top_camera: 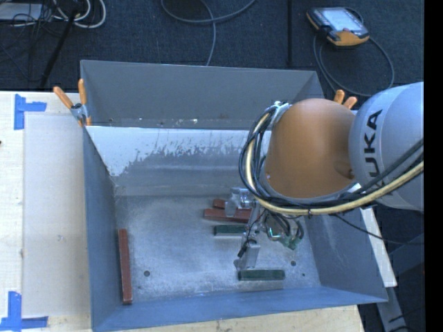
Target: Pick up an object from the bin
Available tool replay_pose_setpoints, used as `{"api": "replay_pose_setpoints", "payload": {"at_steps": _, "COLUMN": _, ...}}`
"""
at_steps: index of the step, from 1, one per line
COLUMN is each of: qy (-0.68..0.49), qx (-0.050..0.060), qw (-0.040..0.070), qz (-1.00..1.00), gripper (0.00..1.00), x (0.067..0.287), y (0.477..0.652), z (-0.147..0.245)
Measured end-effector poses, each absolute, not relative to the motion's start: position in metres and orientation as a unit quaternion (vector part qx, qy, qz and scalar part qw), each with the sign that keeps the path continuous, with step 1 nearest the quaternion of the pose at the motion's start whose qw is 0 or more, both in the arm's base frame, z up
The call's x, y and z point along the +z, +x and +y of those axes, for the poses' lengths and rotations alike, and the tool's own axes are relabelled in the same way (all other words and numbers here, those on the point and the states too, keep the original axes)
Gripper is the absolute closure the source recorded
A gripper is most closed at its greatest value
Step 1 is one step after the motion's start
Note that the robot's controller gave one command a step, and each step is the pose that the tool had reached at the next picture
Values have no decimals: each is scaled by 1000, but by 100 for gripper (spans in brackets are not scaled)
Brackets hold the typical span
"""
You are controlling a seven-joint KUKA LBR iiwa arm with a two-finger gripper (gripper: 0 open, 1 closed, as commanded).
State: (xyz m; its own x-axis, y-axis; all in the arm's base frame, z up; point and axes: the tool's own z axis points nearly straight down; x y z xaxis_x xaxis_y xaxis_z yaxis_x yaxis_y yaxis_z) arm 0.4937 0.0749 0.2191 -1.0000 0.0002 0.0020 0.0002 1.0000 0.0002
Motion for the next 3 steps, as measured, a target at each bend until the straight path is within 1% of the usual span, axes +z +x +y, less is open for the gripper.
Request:
{"api": "replay_pose_setpoints", "payload": {"at_steps": 1, "qy": -17, "qx": -1, "qw": -3, "qz": -1000, "gripper": 0, "x": 170, "y": 525, "z": 52}}
{"api": "replay_pose_setpoints", "payload": {"at_steps": 2, "qy": -120, "qx": 0, "qw": 1, "qz": -993, "gripper": 0, "x": 134, "y": 538, "z": 44}}
{"api": "replay_pose_setpoints", "payload": {"at_steps": 3, "qy": -127, "qx": 0, "qw": 0, "qz": -992, "gripper": 0, "x": 94, "y": 539, "z": 31}}
